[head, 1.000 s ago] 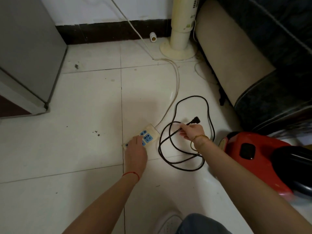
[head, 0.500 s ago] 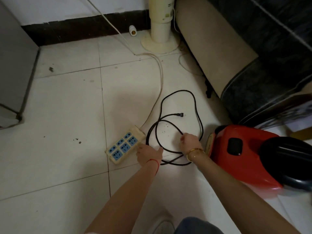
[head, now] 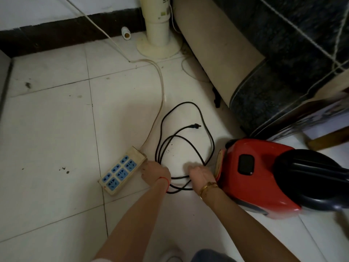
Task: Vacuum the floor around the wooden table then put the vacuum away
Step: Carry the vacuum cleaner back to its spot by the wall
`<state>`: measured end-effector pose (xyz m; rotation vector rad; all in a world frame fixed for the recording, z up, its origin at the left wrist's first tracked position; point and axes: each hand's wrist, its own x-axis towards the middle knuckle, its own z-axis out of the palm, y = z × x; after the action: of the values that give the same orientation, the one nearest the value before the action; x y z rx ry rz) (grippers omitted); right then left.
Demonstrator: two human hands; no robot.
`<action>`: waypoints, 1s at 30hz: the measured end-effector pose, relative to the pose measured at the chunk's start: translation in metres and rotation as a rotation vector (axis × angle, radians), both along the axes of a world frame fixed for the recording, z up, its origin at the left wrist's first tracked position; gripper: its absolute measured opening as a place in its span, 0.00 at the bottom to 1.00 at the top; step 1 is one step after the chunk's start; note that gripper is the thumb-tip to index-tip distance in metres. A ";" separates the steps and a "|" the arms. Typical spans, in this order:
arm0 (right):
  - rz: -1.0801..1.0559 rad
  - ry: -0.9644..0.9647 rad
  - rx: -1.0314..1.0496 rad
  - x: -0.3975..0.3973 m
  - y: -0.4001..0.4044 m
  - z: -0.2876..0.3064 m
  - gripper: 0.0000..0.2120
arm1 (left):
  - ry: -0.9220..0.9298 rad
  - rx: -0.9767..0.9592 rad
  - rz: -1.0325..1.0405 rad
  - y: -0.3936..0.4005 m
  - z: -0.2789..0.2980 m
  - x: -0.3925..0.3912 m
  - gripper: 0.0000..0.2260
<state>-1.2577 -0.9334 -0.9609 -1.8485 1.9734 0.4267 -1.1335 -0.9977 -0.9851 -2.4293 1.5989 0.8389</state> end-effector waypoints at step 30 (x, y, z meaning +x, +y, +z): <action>-0.100 -0.195 -0.229 -0.008 0.049 0.046 0.14 | 0.517 0.121 0.123 -0.001 0.034 0.014 0.17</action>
<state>-1.2661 -0.8844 -0.9150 -1.8346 2.0367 -0.0113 -1.1190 -0.9983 -0.9512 -2.3658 1.4824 1.6407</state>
